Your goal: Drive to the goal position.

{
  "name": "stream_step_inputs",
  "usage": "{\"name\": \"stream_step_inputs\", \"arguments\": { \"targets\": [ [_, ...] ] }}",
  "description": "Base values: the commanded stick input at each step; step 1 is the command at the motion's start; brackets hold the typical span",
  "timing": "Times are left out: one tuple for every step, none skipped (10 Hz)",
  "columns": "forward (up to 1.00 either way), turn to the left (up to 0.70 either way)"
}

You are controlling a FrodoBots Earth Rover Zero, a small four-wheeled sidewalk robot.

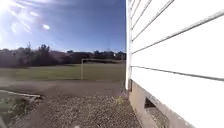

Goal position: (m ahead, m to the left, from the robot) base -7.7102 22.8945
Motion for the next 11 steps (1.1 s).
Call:
{"name": "stream_step_inputs", "arguments": {
  "targets": [
    [0.05, 0.0],
    [0.05, 0.0],
    [0.05, 0.0],
    [0.05, 0.0],
    [0.05, 0.0],
    [0.05, 0.0],
    [0.05, 0.0],
    [0.05, 0.0],
    [0.05, 0.0],
    [0.05, 0.0],
    [0.05, 0.0]
  ]
}}
